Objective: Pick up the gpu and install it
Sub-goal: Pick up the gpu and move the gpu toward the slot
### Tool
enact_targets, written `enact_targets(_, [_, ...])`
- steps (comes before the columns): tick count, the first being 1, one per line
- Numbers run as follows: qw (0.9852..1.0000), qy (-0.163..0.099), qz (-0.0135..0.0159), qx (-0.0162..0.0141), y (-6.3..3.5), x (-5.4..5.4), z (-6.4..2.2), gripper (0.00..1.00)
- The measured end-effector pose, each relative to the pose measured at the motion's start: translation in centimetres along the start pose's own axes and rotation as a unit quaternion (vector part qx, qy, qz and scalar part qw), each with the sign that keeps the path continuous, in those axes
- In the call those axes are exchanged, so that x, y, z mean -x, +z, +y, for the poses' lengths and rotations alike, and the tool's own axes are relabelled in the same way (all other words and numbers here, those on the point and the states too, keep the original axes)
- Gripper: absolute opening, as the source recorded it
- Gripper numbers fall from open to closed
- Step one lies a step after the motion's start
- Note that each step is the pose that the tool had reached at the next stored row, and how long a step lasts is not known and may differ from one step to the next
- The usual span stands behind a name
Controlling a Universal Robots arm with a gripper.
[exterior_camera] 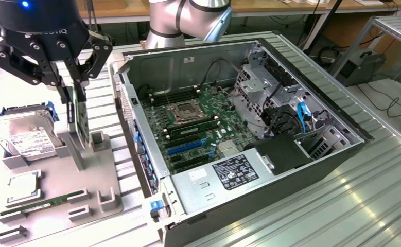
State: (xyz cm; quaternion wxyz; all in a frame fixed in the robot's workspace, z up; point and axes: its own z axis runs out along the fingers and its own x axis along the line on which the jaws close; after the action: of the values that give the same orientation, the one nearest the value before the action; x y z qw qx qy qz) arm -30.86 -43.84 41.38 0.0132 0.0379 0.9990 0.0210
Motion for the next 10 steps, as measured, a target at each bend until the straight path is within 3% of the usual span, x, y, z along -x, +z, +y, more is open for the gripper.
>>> enact_targets(10, [1.0000,0.000,0.0000,0.0000,-1.15,0.0,0.05,0.26])
